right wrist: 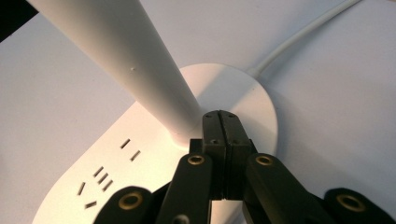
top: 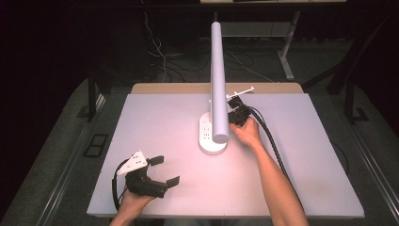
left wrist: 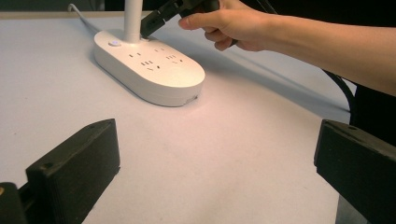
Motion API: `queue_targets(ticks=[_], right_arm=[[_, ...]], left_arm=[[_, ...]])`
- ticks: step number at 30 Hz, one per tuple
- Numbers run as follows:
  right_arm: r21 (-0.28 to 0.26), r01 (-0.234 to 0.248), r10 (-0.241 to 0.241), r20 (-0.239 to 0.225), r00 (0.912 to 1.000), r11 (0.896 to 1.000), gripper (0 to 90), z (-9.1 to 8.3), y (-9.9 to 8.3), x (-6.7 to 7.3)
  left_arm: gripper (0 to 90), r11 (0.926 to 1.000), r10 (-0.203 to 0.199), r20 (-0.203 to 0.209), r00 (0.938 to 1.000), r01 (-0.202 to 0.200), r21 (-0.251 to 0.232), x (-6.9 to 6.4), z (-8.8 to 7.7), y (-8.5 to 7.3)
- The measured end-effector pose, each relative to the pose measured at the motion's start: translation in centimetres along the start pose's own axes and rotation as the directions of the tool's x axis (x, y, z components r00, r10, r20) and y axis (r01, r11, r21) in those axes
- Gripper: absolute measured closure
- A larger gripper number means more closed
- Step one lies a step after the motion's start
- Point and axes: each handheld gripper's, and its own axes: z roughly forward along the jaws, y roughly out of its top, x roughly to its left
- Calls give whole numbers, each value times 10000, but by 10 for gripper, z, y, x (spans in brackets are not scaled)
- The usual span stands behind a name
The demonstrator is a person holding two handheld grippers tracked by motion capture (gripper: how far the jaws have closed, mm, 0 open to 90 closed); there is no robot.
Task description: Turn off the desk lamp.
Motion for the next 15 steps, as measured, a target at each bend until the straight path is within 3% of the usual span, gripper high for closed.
queue_targets(ticks=[15], right_arm=[[-40, 331, -330, 213, 9992, 9994, 900, 0, -3, 4]], left_arm=[[0, 10000, 43, -57, 10000, -43, 13, -1, -1, 0]])
